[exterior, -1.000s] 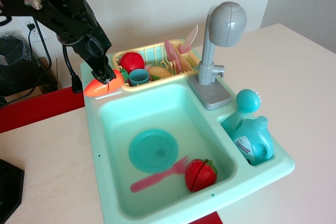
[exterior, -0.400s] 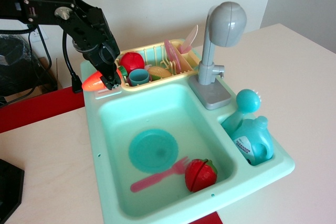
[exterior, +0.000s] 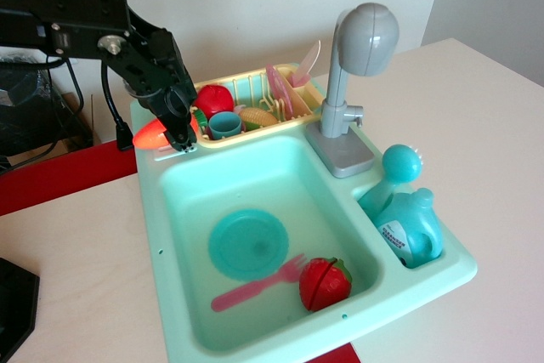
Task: Put carrot on plate
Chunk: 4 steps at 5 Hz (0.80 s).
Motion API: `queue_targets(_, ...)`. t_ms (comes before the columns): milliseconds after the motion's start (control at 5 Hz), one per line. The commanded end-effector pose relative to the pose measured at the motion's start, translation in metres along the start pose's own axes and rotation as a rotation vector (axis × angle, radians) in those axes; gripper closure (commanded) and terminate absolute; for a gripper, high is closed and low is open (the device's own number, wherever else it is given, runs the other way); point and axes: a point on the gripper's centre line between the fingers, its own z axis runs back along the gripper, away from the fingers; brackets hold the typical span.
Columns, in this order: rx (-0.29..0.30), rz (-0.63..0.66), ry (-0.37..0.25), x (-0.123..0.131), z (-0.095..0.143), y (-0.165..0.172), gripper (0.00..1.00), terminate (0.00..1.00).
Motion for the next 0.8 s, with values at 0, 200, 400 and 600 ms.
queue_targets(0,0.039,0.015,-0.105,0.003,0.013,0.006,1.00,0.00)
queue_targets(200,0.044,0.001,-0.169,0.005,0.019,0.004,1.00,0.00)
queue_targets(400,-0.001,-0.047,-0.347,0.015,0.039,-0.005,1.00,0.00)
queue_targets(600,-0.057,-0.067,-0.452,0.026,0.061,-0.019,1.00,0.00)
